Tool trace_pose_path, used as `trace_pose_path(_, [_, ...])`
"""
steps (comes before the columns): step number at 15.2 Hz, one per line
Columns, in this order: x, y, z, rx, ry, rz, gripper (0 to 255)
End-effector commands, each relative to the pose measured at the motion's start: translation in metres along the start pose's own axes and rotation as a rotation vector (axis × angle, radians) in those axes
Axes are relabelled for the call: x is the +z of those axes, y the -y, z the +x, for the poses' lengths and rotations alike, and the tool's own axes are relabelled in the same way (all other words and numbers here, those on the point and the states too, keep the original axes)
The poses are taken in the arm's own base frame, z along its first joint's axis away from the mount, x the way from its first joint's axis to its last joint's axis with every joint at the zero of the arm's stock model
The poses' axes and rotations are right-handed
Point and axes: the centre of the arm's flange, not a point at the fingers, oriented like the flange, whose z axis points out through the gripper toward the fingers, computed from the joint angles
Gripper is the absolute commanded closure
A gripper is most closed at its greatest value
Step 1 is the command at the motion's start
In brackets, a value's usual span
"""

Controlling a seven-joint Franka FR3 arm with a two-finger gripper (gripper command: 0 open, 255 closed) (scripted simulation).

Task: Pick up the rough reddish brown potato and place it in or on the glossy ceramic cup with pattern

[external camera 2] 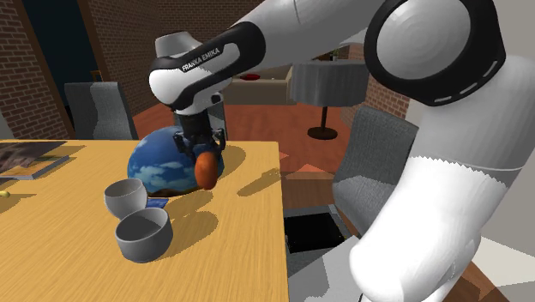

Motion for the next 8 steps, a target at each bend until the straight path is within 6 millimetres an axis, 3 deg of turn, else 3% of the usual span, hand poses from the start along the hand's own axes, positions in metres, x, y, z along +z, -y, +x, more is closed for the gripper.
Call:
trace_pose_path(1, [-0.011,-0.001,0.002,0.000,0.000,0.000,255])
trace_pose_path(4, [-0.024,-0.002,0.003,0.000,0.000,0.000,255])
trace_pose_path(8, [-0.036,0.028,-0.038,0.000,0.000,0.000,255])
